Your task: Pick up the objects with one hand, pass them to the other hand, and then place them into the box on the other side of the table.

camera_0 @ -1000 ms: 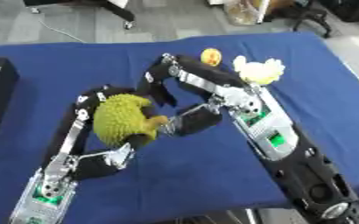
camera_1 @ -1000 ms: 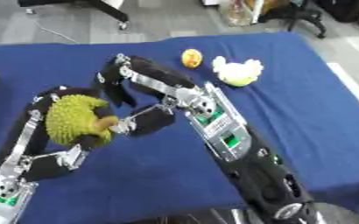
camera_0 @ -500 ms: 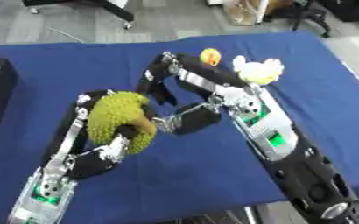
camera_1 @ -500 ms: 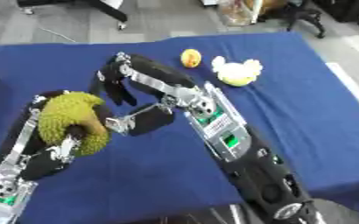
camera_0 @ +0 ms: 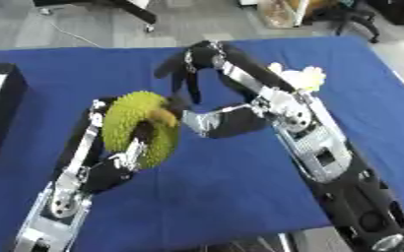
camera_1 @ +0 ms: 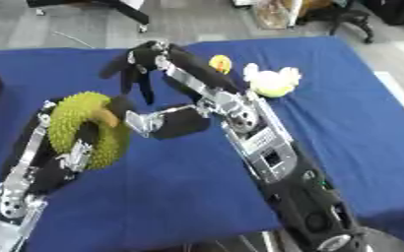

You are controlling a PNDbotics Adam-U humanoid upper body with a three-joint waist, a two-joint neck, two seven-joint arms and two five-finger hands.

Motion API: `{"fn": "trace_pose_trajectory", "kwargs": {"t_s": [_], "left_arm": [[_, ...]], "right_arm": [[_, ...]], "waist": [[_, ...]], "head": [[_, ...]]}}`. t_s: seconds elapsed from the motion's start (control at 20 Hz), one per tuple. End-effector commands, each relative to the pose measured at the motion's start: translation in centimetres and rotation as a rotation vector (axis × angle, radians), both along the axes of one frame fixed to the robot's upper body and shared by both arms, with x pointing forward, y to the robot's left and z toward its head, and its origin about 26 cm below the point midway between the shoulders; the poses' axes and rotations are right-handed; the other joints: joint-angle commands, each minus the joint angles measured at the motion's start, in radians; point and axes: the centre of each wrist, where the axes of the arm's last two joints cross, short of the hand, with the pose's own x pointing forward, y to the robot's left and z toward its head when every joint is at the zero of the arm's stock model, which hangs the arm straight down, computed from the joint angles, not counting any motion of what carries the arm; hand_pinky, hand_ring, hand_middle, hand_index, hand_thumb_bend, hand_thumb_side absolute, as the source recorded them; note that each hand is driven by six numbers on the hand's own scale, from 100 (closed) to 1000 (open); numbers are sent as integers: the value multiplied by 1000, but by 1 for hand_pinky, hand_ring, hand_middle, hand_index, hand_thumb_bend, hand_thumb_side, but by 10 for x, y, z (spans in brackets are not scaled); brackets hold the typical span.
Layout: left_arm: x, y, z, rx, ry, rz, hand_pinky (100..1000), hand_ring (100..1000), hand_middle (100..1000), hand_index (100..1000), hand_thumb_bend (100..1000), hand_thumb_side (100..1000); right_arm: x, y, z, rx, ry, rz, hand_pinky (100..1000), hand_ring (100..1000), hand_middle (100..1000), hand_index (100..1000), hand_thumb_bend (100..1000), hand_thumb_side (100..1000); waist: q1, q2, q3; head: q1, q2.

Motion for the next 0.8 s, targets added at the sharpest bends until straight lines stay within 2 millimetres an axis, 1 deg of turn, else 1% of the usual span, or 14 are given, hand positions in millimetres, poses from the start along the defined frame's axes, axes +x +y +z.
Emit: {"fn": "trace_pose_trajectory", "kwargs": {"t_s": [0.05, 0.15, 0.35, 0.5, 0.6, 0.65, 0.7, 0.75, 0.8], "left_arm": [[0, 7, 10, -5, -36, 36, 402, 331, 363, 558, 100, 617], [1, 11, 12, -1, -44, 59, 401, 331, 363, 558, 100, 619], [2, 21, 17, 22, -70, 116, 401, 331, 362, 559, 100, 629], [4, 35, 30, 72, -116, 178, 405, 335, 367, 565, 100, 611], [5, 48, 42, 118, -155, 226, 406, 338, 369, 568, 100, 508], [5, 54, 49, 141, -176, 249, 407, 340, 371, 571, 100, 417], [5, 63, 58, 172, -204, 280, 407, 342, 372, 572, 100, 360], [4, 72, 68, 200, -229, 311, 407, 343, 374, 574, 100, 270], [3, 80, 77, 230, -253, 344, 407, 345, 375, 576, 100, 211]], "right_arm": [[-5, -6, 12, 54, -43, -23, 679, 391, 553, 812, 117, 446], [-6, -8, 13, 72, -51, -34, 687, 408, 572, 823, 126, 456], [-10, -12, 17, 103, -77, -54, 697, 434, 597, 836, 135, 453], [-12, -12, 16, 106, -79, -54, 700, 435, 598, 835, 123, 448], [-13, -12, 14, 96, -75, -49, 699, 431, 593, 833, 114, 437], [-13, -12, 12, 90, -72, -46, 698, 426, 589, 830, 103, 425], [-13, -11, 10, 84, -66, -42, 697, 424, 586, 829, 100, 423], [-13, -11, 8, 78, -61, -37, 696, 420, 583, 827, 100, 421], [-14, -10, 6, 72, -56, -31, 696, 419, 581, 827, 100, 416]], "waist": [[6, -13, -1], [10, -14, -2], [17, -16, -3], [26, -19, -3], [33, -23, -2], [37, -26, -2], [42, -28, -1], [46, -31, -1], [50, -33, -1]], "head": [[52, -2], [89, -2], [185, -2], [260, -2], [303, -4], [320, -7], [338, -12], [352, -16], [363, -20]]}}
